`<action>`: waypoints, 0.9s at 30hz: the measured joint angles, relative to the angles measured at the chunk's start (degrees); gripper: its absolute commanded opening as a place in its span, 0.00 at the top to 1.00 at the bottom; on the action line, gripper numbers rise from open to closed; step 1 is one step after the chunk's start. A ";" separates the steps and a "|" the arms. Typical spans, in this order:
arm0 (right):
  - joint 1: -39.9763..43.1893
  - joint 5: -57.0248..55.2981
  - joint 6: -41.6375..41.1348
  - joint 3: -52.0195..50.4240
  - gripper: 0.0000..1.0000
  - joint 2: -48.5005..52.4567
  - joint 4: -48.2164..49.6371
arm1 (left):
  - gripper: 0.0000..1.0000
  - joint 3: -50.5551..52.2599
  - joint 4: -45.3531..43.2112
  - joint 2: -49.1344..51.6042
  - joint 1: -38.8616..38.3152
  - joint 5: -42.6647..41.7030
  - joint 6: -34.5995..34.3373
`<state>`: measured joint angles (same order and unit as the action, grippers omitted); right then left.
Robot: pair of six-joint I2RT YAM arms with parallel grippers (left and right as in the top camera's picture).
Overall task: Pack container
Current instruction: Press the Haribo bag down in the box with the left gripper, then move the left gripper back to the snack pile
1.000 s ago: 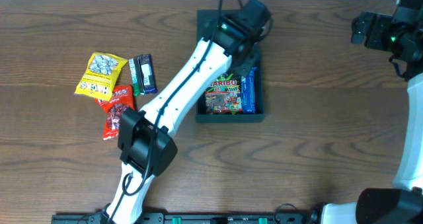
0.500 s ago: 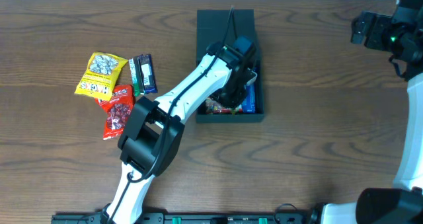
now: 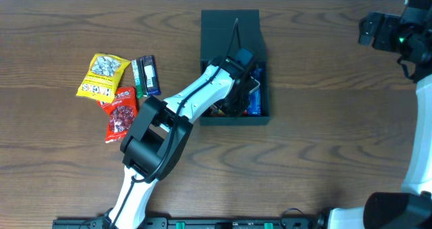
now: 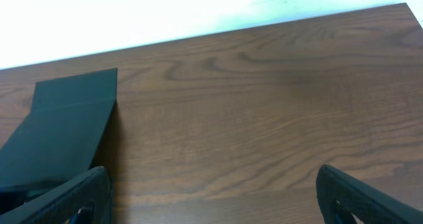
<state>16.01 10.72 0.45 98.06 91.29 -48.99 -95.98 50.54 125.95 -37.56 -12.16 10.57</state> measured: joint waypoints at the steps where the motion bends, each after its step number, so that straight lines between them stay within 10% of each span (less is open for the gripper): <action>1: 0.00 -0.02 0.00 0.00 0.01 0.00 0.00 | 0.94 0.48 -0.44 0.00 0.00 0.42 -0.04; 12: 0.00 0.00 0.02 0.00 0.01 0.02 0.02 | 0.94 -0.35 0.48 0.00 -0.42 9.01 -4.09; 27: 0.00 0.00 0.00 0.00 0.01 0.11 0.37 | 0.94 -29.29 11.08 -11.17 5.22 24.00 -10.84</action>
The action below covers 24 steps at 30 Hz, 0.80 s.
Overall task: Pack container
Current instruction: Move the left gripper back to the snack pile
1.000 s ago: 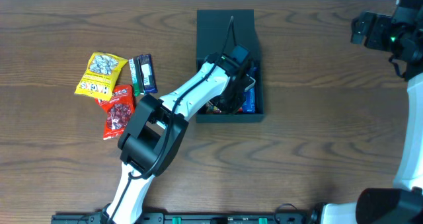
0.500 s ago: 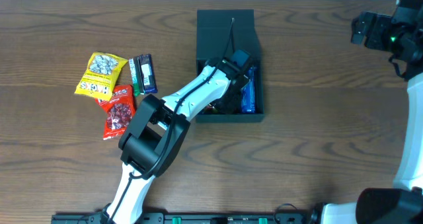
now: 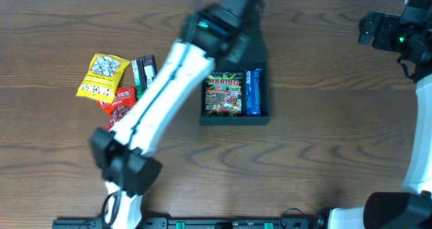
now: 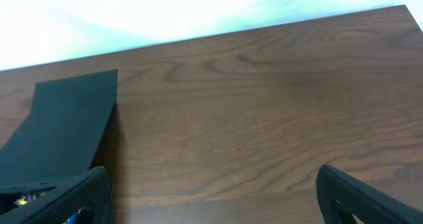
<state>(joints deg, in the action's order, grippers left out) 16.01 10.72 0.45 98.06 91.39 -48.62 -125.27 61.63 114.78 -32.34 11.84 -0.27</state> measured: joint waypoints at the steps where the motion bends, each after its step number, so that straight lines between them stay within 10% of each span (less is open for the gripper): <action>1: -0.02 0.00 0.00 0.00 0.01 0.00 0.00 | 0.94 -0.26 1.84 -0.68 2.08 0.70 -1.18; 13: 0.00 -0.02 0.00 0.00 0.01 0.00 -0.09 | 0.94 20.26 -6.71 0.79 23.50 -8.17 -7.45; 14: 0.00 -0.02 0.00 0.00 0.01 0.00 -0.20 | 0.89 22.97 -8.33 0.92 24.13 -9.01 -7.61; 16: 0.00 0.00 0.00 0.00 0.01 0.00 -0.33 | 0.45 27.85 -11.43 1.31 24.57 -10.40 -8.17; 24: 0.00 0.00 0.00 0.00 0.01 0.00 -0.79 | 0.49 36.17 -20.37 1.38 24.20 -11.41 -13.33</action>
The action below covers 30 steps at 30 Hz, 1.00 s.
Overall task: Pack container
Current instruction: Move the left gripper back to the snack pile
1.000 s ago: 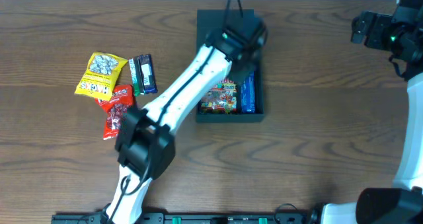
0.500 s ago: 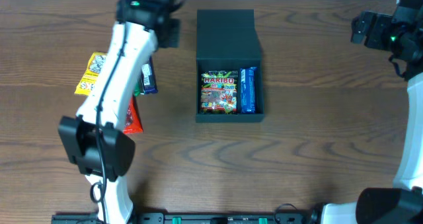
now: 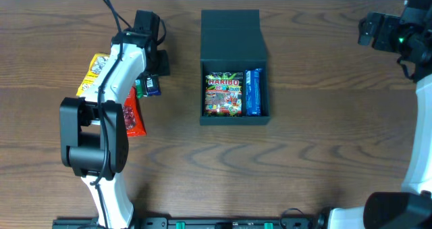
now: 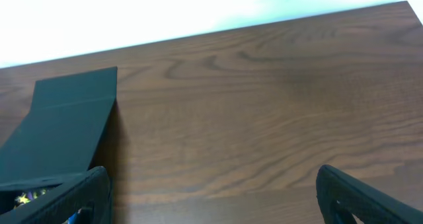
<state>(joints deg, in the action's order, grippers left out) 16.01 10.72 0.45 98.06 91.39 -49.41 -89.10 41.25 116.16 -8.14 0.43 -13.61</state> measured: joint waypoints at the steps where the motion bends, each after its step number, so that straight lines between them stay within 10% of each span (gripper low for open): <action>1: 0.00 0.00 0.00 0.00 0.01 0.00 -0.22 | 0.50 0.68 -1.31 0.00 0.00 0.04 -0.66; 30: 0.00 0.00 0.00 0.00 0.01 0.07 -2.43 | 0.55 2.51 -11.93 5.66 1.84 1.90 -4.85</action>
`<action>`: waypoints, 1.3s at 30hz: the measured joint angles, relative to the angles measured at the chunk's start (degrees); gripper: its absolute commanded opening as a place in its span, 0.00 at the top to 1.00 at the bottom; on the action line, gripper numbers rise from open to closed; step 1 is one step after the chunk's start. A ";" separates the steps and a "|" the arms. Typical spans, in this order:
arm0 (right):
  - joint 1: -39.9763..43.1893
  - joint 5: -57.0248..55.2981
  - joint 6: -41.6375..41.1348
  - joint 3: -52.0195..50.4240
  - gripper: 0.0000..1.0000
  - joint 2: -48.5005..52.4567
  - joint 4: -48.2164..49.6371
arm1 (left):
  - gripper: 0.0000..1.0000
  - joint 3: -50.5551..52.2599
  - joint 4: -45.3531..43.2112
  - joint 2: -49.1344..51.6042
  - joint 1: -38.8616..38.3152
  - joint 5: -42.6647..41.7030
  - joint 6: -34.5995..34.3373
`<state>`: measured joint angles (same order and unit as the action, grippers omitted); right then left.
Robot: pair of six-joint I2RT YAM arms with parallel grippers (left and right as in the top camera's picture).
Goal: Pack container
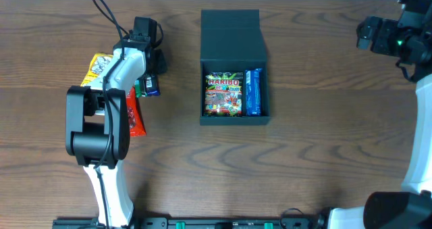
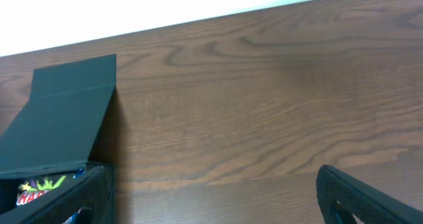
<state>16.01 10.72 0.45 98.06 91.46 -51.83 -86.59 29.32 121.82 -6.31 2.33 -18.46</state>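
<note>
The black box (image 1: 235, 114) stands mid-table with its lid (image 1: 231, 34) folded back; it also shows in the right wrist view as the box (image 2: 63, 121). Inside lie a Haribo bag (image 1: 223, 94) and a blue packet (image 1: 253, 92). Left of the box are a yellow packet (image 1: 94, 72), a red packet (image 1: 133, 114) and a dark bar (image 1: 152, 86). My left gripper (image 1: 151, 61) hangs over the bar's far end, fingers apparently spread, nothing held. At the far right my right gripper (image 2: 211, 211) is open and empty over bare wood.
The left arm (image 1: 111, 100) stretches from the table's front edge across the red packet. The right arm (image 1: 418, 121) runs along the right edge. The table's far edge (image 2: 264, 9) lies just behind the box lid.
My left gripper has stayed over the dark bar, with the arm shifted only slightly. The right wrist view has tilted a little and now shows more of the box's contents.
My left gripper was down inside the box. Then it was raised above the lid, and the Haribo bag lay in the box beside the blue packet. After that it stood over the snack pile at the left, where it still is. The right arm has stayed parked.
</note>
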 measured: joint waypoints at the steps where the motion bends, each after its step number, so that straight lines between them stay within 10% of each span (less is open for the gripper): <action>1: 0.00 0.00 0.02 0.00 0.01 0.00 0.00 | 0.55 0.00 -0.02 0.13 0.00 0.04 0.00; 24: 0.00 0.00 0.00 0.00 0.01 0.00 -0.17 | 0.83 -1.46 3.06 1.99 -0.13 0.66 -0.81; 39: 0.68 0.00 0.00 0.00 0.01 0.00 0.11 | 0.94 -29.62 24.68 3.08 -16.00 -0.76 1.73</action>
<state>16.69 10.72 0.45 98.06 91.46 -51.72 -116.20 54.00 124.90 -22.31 1.56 -16.73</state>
